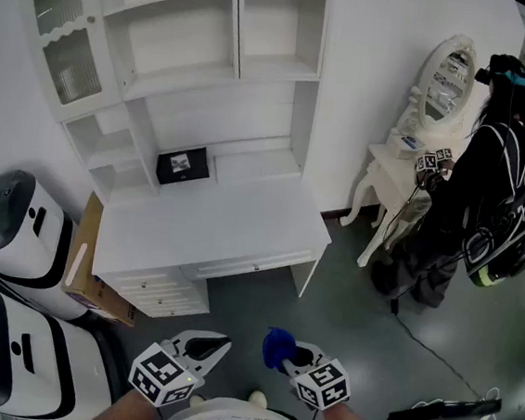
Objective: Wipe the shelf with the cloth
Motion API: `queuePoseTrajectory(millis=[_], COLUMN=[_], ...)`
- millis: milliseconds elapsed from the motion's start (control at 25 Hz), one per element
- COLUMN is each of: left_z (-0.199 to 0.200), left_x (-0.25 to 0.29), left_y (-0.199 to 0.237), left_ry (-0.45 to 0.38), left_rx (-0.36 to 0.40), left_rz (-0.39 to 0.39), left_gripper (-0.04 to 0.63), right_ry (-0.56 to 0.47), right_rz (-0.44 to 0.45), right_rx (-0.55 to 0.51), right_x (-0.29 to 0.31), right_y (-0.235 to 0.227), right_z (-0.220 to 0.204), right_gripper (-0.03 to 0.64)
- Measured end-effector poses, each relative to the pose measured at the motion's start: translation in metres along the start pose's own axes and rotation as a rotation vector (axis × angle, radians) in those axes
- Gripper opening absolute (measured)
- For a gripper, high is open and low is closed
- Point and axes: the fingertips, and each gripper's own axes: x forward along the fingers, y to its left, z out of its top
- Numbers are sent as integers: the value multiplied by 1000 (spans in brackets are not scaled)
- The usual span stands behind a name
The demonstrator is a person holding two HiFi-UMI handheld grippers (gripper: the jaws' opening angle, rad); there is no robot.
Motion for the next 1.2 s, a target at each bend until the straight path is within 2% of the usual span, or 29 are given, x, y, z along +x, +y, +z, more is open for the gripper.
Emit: queuePoseTrajectory(millis=[480, 680, 960, 1200], left_z=[-9, 2, 29, 71], left_x=[8, 13, 27, 32], left_y=[-14, -4, 60, 137], left_ry=[-18, -24, -82, -167], left_rx=[-60, -51, -30, -12], left_rz=[26, 15, 1, 6], left_gripper=[12, 12, 12, 12], right_ry=[34, 6, -52, -127], right_rz=[2, 1, -21, -32], right_rx=[-4, 20, -39, -142], right_x=[-16, -7, 40, 84], right_y=[-17, -36, -82, -121], right_z=[-17, 1, 78, 197], right_gripper=[67, 67, 67, 67])
